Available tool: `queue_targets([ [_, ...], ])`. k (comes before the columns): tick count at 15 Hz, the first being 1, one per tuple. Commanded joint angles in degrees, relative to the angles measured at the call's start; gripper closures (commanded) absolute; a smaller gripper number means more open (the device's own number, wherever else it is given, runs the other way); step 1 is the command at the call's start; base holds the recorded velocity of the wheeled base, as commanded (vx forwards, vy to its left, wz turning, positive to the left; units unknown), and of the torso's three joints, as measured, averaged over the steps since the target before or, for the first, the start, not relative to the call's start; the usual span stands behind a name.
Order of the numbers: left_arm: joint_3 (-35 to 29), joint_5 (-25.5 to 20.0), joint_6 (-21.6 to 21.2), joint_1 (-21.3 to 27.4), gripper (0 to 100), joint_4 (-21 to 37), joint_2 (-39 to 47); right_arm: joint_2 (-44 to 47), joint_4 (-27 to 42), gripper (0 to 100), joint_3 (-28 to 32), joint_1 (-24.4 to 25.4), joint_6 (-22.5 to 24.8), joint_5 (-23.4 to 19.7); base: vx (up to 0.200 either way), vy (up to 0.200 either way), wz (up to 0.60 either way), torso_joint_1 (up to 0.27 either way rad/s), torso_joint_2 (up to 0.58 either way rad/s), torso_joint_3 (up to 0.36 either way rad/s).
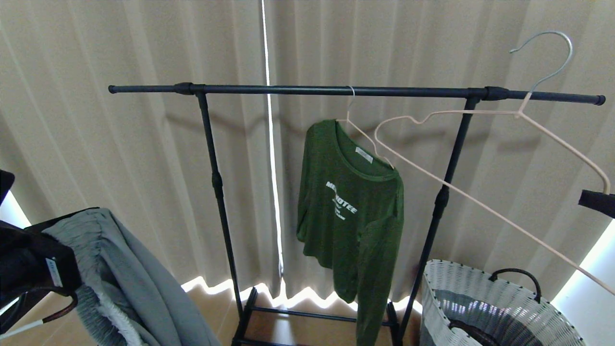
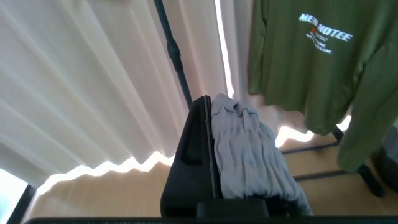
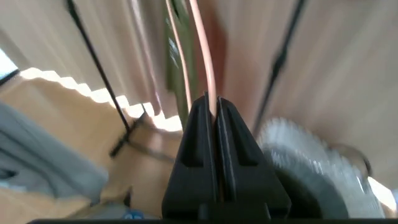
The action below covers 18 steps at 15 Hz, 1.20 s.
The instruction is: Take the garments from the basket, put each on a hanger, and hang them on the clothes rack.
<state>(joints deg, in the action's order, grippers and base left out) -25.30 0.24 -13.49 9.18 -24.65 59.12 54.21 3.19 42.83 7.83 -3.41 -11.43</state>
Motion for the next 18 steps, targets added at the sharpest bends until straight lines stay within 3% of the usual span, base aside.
queue_targets([
  [1,-2.0,0.3,0.1,1.4,100,0.0,2.5,0.6,-2.4,100,-2.7,1.6,0.1,-2.8,0.000,0.000,0.00,0.000,0.00,0.000],
  [4,-6.4,2.4,0.4,4.4,100,0.3,7.3,0.9,-2.7,100,-2.6,9.6,-2.2,-3.5,0.000,0.000,0.00,0.000,0.00,0.000],
  [8,-16.5,16.3,4.2,13.4,100,0.4,17.5,3.7,-2.6,100,-2.9,14.4,-3.1,-3.3,0.000,0.000,0.00,0.000,0.00,0.000],
  [10,-21.8,19.4,4.7,15.1,100,0.7,22.4,4.9,-2.6,100,-3.0,17.6,-4.3,-3.3,0.000,0.000,0.00,0.000,0.00,0.000],
  [12,-27.1,19.6,4.9,15.2,100,1.4,26.8,5.0,-2.7,100,-2.7,21.4,-7.1,-3.3,0.000,0.000,0.00,0.000,0.00,0.000],
  [15,-36.0,20.7,8.5,15.3,100,10.4,31.0,5.0,-4.3,100,-3.0,26.8,-7.9,-3.2,0.000,0.000,0.00,0.000,0.00,0.000],
  [18,-42.7,27.2,12.5,15.8,100,17.9,34.9,6.3,-7.6,100,-2.8,30.3,-12.0,-3.4,0.000,0.000,0.00,0.000,0.00,0.000],
])
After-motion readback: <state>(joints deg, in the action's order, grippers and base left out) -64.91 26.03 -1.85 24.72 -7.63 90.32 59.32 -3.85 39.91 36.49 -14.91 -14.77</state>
